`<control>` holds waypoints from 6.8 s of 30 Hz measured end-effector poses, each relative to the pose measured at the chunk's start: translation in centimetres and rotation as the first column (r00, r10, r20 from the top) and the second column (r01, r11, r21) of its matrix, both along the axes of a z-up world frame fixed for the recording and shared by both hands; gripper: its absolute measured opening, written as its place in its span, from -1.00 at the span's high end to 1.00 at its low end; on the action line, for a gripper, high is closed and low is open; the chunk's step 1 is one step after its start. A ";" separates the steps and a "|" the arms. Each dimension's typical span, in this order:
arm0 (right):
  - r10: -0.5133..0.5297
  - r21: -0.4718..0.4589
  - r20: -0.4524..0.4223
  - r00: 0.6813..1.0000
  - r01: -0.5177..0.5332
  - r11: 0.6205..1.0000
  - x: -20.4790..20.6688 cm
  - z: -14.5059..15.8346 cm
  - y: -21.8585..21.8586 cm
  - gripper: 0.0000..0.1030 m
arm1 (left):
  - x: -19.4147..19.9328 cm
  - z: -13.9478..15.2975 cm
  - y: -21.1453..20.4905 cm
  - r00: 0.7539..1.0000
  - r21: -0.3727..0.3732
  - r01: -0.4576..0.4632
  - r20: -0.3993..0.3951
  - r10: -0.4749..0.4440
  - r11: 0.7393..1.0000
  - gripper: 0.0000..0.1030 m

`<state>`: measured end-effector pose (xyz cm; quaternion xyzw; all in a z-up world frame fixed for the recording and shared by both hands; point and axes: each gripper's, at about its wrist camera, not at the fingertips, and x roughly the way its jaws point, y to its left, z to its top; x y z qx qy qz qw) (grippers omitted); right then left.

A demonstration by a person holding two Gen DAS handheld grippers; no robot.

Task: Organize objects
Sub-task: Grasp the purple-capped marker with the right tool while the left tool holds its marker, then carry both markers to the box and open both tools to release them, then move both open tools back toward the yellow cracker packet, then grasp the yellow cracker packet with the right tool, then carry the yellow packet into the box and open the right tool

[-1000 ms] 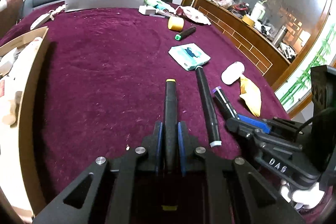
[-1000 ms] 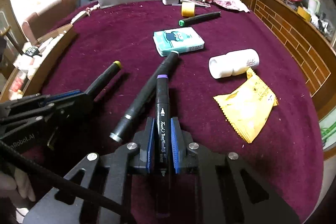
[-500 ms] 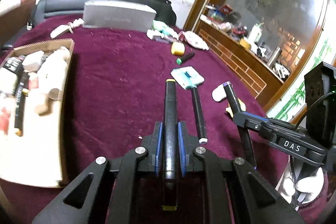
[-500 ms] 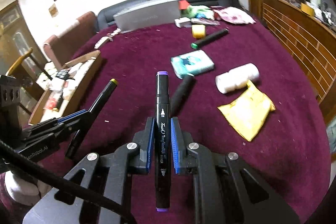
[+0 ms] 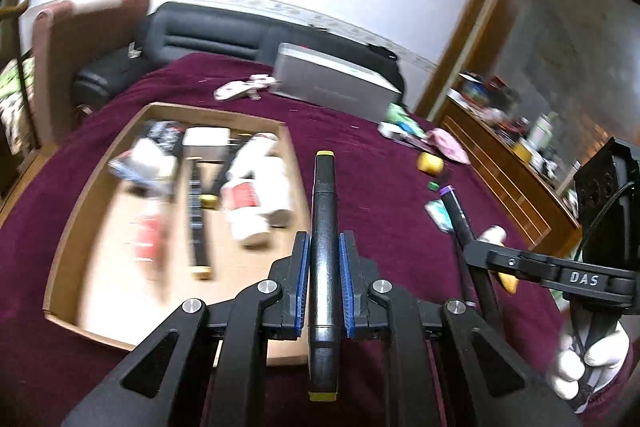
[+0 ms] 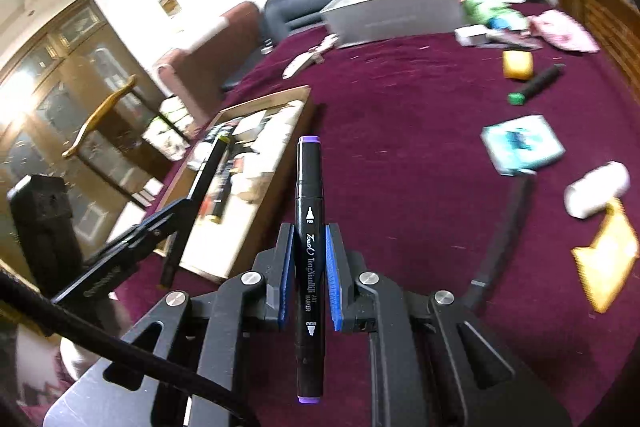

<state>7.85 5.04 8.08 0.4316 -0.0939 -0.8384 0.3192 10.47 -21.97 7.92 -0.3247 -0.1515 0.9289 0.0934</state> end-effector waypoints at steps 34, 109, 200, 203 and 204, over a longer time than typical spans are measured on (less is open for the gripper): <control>0.166 0.060 0.287 0.944 -0.190 0.980 -7.3 -6.7 -21.3 0.74 | -5.0 -5.9 -12.4 0.970 -0.058 -0.159 0.179 0.167 0.986 0.77; -0.561 -0.110 0.065 0.825 0.565 0.818 0.1 -3.9 23.4 -0.05 | -7.0 -5.2 27.9 0.890 -0.308 0.449 0.235 -0.390 0.839 -0.21; 0.088 0.139 0.100 0.991 -0.102 0.985 -2.1 -3.3 -16.1 0.10 | -2.0 -4.6 -7.5 0.981 -0.033 -0.178 0.070 0.180 0.983 0.77; 0.088 0.164 0.106 0.991 -0.104 0.981 -2.1 -3.9 -16.8 0.10 | -2.1 -5.0 -7.4 0.982 -0.030 -0.172 0.074 0.174 0.985 0.77; 0.087 0.168 0.107 0.990 -0.104 0.980 -2.1 -4.0 -16.8 0.10 | -2.2 -5.0 -7.3 0.982 -0.029 -0.170 0.076 0.172 0.985 0.77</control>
